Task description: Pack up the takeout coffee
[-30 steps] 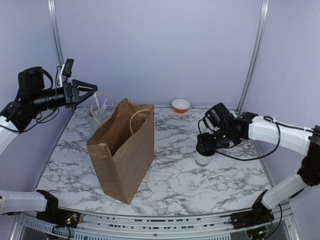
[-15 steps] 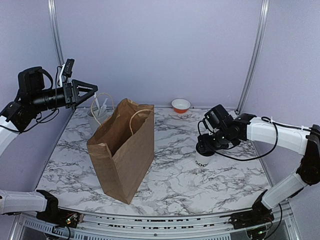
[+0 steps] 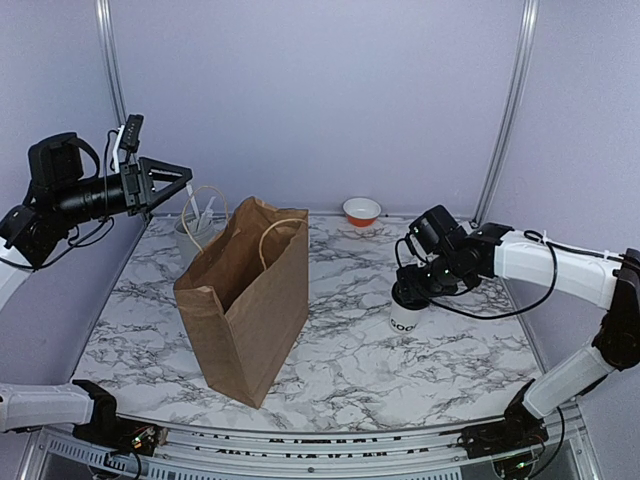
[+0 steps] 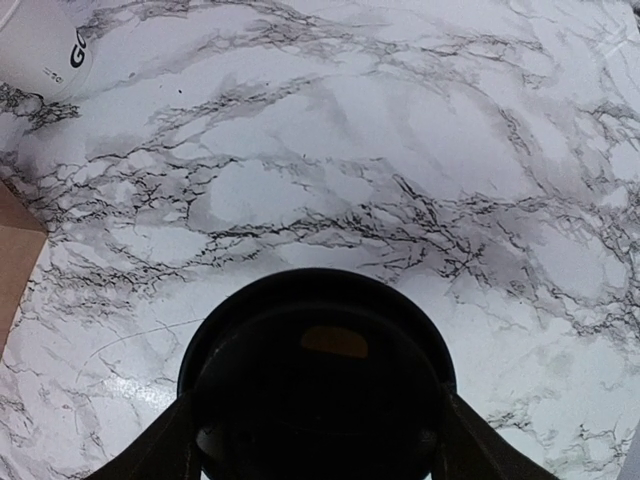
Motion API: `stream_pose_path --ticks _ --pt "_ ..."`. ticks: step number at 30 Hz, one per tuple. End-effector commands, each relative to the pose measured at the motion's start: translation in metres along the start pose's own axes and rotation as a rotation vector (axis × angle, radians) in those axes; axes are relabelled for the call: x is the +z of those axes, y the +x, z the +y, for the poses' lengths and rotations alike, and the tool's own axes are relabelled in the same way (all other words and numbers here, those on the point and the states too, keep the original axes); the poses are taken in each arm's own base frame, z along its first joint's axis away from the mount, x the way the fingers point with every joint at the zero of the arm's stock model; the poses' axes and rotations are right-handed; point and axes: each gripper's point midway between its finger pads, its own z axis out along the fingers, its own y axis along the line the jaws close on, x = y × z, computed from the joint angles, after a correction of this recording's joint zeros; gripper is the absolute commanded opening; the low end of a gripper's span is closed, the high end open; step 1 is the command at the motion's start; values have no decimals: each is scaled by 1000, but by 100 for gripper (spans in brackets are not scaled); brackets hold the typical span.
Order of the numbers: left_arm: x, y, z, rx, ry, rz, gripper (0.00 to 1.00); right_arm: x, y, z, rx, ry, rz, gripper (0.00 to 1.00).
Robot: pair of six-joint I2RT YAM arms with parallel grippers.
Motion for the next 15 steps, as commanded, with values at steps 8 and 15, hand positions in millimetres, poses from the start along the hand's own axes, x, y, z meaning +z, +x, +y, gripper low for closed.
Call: stream_pose_path --ticks 8,15 --pt "-24 14 1 82 -123 81 60 -34 -38 10 -11 -61 -100 68" --pt "-32 54 2 40 -159 211 58 -52 -56 15 -23 -83 -145 68"
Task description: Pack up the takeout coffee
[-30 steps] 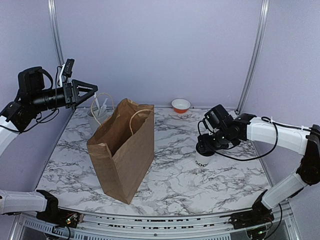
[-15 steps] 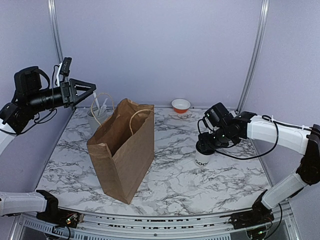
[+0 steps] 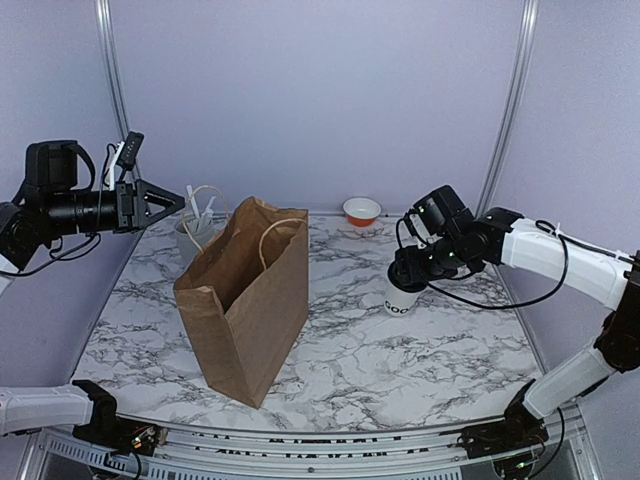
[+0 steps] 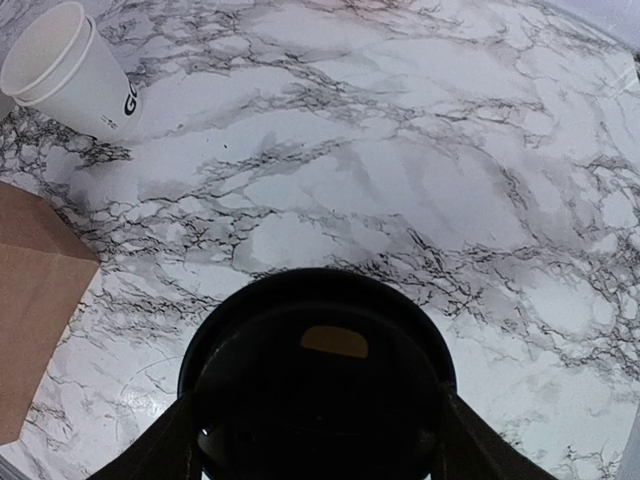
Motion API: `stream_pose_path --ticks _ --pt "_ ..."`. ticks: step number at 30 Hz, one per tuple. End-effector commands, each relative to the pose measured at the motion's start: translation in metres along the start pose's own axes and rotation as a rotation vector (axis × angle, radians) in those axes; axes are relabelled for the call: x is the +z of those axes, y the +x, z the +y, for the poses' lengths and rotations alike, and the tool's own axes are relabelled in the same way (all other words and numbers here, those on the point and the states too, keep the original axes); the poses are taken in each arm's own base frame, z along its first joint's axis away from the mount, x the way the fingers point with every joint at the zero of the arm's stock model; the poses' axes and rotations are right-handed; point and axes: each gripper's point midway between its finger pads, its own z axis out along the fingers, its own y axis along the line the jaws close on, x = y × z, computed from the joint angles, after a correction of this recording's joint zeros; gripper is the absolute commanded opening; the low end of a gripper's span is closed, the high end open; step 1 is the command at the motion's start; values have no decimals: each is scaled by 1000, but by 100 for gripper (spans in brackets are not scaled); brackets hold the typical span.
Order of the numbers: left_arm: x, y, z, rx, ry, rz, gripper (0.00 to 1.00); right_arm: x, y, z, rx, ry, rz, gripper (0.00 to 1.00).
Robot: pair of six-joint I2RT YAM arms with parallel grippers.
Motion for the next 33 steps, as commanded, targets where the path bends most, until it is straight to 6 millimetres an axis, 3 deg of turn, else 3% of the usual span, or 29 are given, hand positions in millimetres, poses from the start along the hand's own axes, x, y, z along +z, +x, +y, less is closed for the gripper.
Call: stream_pose_path --ticks 1,4,8,14,22,28,33 --pt "-6 30 -6 4 -23 105 57 -24 -27 5 -5 -34 -73 68" --pt "0 43 -11 31 -52 164 55 -24 -28 6 -10 -40 -75 68" --pt "7 52 -1 46 -148 228 51 -26 -29 8 -3 -51 -80 68" --pt "14 50 10 45 -242 241 47 -30 -28 10 -1 -60 -88 68" --pt "31 54 -10 73 -208 282 46 -37 -31 8 0 -58 -104 68" --pt "33 55 10 65 -337 294 35 -42 -33 9 -3 -68 -118 68" --pt "39 60 5 79 -341 314 34 -47 -35 9 -7 -72 -133 68"
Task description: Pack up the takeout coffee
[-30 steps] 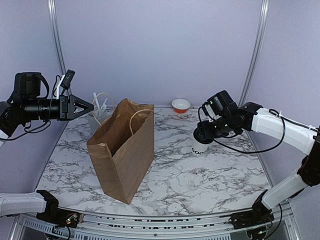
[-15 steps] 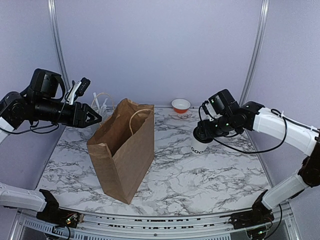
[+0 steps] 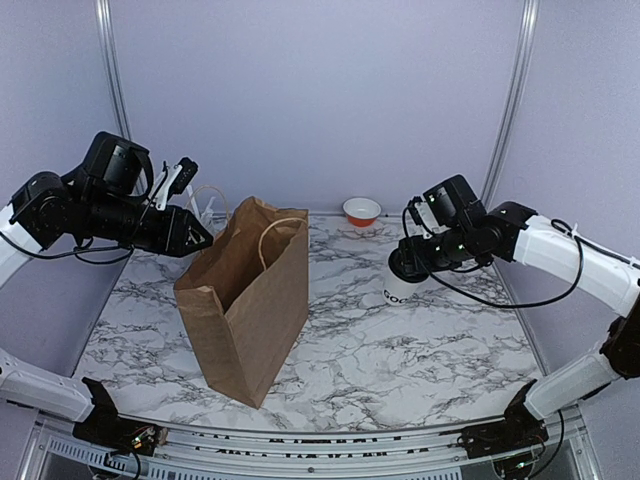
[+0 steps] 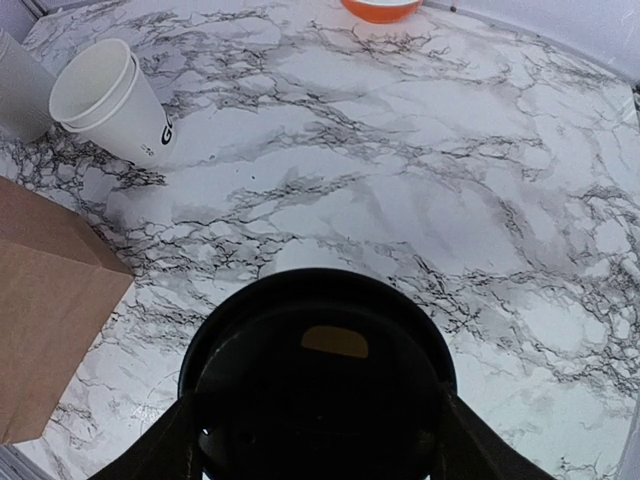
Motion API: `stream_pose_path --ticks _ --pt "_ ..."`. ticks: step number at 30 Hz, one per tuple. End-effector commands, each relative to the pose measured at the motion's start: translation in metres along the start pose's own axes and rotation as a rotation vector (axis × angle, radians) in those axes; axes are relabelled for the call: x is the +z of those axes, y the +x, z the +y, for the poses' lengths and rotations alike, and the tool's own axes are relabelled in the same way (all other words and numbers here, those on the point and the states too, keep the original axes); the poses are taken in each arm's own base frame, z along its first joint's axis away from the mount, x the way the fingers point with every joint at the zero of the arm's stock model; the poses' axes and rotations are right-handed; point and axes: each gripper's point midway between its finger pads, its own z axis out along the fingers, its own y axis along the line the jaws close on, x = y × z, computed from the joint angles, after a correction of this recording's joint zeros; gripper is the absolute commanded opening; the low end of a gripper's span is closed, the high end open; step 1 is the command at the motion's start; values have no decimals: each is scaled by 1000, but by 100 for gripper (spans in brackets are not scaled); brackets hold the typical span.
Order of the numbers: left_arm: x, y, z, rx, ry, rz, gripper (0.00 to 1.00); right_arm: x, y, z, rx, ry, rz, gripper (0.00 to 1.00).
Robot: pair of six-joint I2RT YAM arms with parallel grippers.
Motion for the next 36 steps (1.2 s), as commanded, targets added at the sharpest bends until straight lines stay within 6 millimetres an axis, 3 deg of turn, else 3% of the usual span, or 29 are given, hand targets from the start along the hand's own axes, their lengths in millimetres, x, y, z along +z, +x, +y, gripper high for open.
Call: stream_pose_path --ticks 1,5,12,19,31,36 --pt "1 2 -2 10 -38 18 34 -20 -17 4 -1 -25 -60 68" --pt "8 8 -5 16 -50 45 30 -22 -19 5 -7 -32 -68 68" --pt "14 0 -11 -53 -57 24 0 -29 -29 8 -9 -47 -103 68" --pt "4 -43 -22 -306 31 -215 0 -45 -50 13 -23 -64 -152 68" --pt "25 -71 -45 -669 271 -416 0 -79 -91 12 -50 -36 -250 68" --pt "27 -72 -50 -754 310 -471 0 -97 -108 8 -61 -2 -285 68"
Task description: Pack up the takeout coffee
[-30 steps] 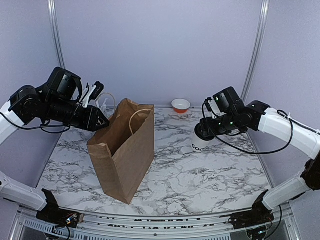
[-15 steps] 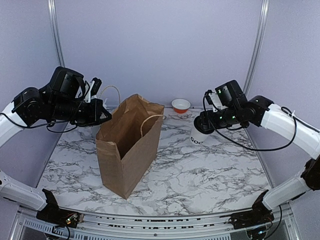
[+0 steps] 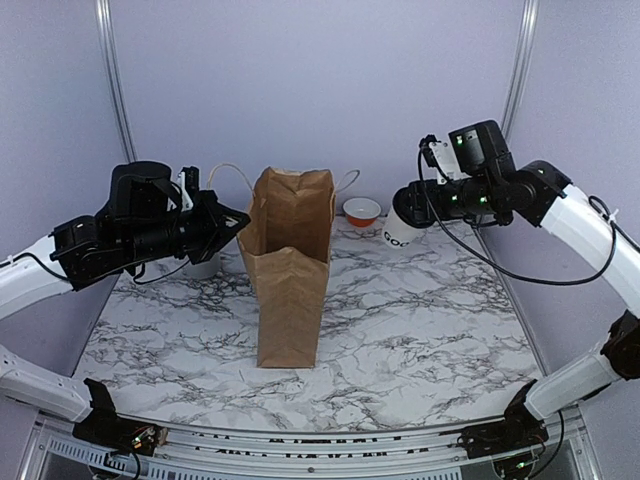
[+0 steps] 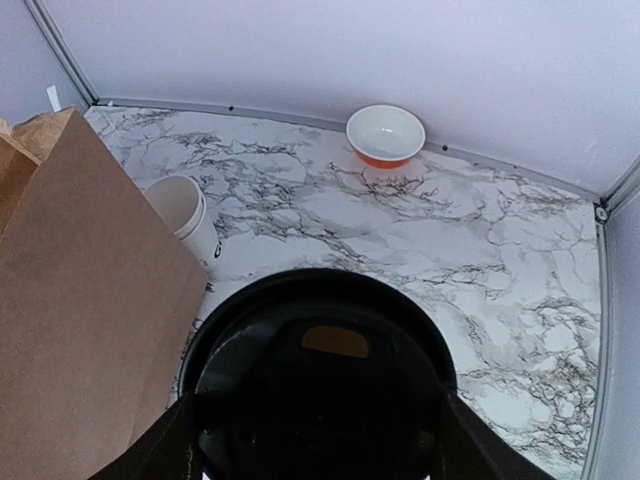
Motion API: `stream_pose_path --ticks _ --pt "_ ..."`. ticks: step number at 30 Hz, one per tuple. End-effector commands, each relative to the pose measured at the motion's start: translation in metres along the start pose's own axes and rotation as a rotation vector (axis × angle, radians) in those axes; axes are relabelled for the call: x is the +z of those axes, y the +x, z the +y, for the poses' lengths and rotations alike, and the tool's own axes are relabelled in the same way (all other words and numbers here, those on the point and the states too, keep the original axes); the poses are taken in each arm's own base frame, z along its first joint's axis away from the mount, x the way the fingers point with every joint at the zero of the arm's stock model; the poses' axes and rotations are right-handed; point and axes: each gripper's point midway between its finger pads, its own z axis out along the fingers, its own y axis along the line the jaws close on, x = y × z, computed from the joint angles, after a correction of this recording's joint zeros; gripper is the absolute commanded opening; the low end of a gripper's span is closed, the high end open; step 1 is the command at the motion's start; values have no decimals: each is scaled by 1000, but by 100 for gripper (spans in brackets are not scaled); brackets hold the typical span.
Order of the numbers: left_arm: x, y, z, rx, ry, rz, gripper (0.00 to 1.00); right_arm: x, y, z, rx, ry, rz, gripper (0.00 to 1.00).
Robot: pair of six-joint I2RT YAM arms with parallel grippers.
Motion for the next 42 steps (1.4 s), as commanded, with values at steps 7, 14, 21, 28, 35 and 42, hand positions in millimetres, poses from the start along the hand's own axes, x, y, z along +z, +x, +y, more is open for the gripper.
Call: stream_pose_path --ticks 7,14,21,28,35,42 --pt "0 2 -27 -138 135 -90 0 -51 -62 -9 -22 52 -140 68" --pt "6 24 -33 -71 143 -25 5 -82 -96 4 -7 -26 -229 68" --pt "0 25 -44 -7 170 -24 23 -101 -119 34 -23 -133 -290 68" --pt "-19 19 -61 116 224 -30 41 -114 -138 70 -53 -199 -349 67" --pt "-53 12 -68 252 300 -64 54 -122 -148 104 -60 -318 -401 67" --pt "-90 -5 -42 344 247 -160 63 -135 -148 144 -98 -418 -441 67"
